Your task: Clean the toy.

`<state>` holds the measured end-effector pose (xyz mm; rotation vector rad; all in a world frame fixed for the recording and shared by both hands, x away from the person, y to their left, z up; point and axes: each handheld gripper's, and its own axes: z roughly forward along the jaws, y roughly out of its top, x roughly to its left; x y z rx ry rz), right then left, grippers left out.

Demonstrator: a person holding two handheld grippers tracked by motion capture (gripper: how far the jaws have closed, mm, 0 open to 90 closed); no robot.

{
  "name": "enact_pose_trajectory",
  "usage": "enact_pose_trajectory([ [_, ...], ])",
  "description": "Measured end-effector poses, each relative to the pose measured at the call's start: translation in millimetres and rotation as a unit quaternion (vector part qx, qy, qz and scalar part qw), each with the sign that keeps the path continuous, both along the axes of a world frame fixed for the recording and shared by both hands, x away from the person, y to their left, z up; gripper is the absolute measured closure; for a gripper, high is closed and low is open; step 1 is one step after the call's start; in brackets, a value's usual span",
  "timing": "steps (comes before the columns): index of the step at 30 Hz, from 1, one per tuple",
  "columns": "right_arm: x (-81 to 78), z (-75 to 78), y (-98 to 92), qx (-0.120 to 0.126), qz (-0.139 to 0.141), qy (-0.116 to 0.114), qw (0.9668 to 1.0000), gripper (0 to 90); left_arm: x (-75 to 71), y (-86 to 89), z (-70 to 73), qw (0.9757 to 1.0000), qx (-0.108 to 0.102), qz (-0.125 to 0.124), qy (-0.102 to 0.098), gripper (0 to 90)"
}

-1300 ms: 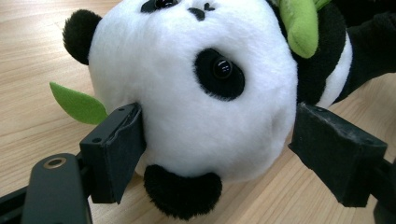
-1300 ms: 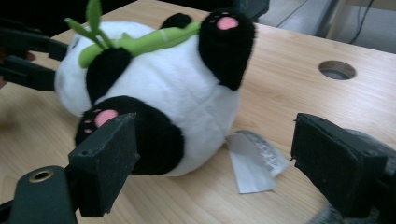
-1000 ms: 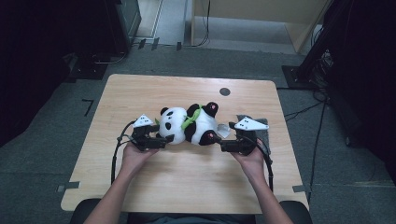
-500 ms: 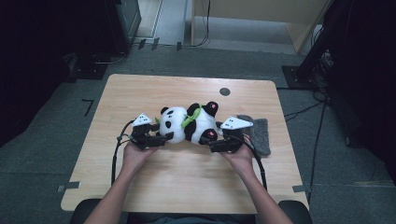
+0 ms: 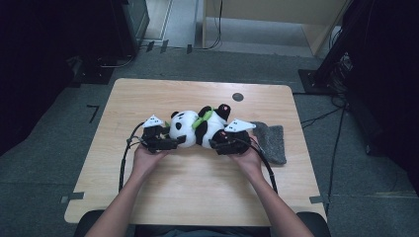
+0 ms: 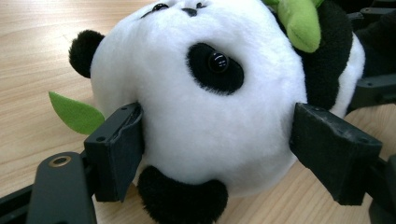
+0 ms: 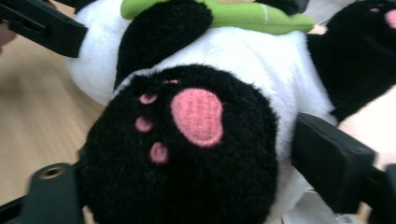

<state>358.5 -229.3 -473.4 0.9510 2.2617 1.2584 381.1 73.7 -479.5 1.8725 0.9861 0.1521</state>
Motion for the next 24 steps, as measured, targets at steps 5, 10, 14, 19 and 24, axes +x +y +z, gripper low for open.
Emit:
enact_pose_trajectory([
  [5, 3.4, -1.3, -1.2, -0.011, -0.016, -0.015, 0.9997, 29.3, 5.7, -2.1, -1.2, 1.0, -0.005, 0.0, -0.002, 19.6],
  [10, 5.3, 2.5, -4.9, -0.008, -0.027, -0.005, 0.9996, 53.1, 6.3, 1.4, 0.4, 0.9999, -0.015, -0.006, -0.002, 17.5],
  [14, 8.5, 11.7, -9.4, 0.002, -0.027, 0.013, 0.9995, 58.5, 3.6, 1.0, 2.3, 0.9999, -0.006, -0.013, -0.009, 12.7],
  [19, 11.3, 25.4, -23.9, 0.037, -0.037, 0.045, 0.9976, 59.8, -4.6, 4.2, 7.0, 0.9993, -0.014, -0.02, -0.029, 9.7],
  [24, 3.4, 41.9, -33.8, 0.05, -0.041, 0.043, 0.997, 59.7, -14.6, 6.4, 8.4, 0.998, -0.019, -0.039, -0.047, 7.7],
])
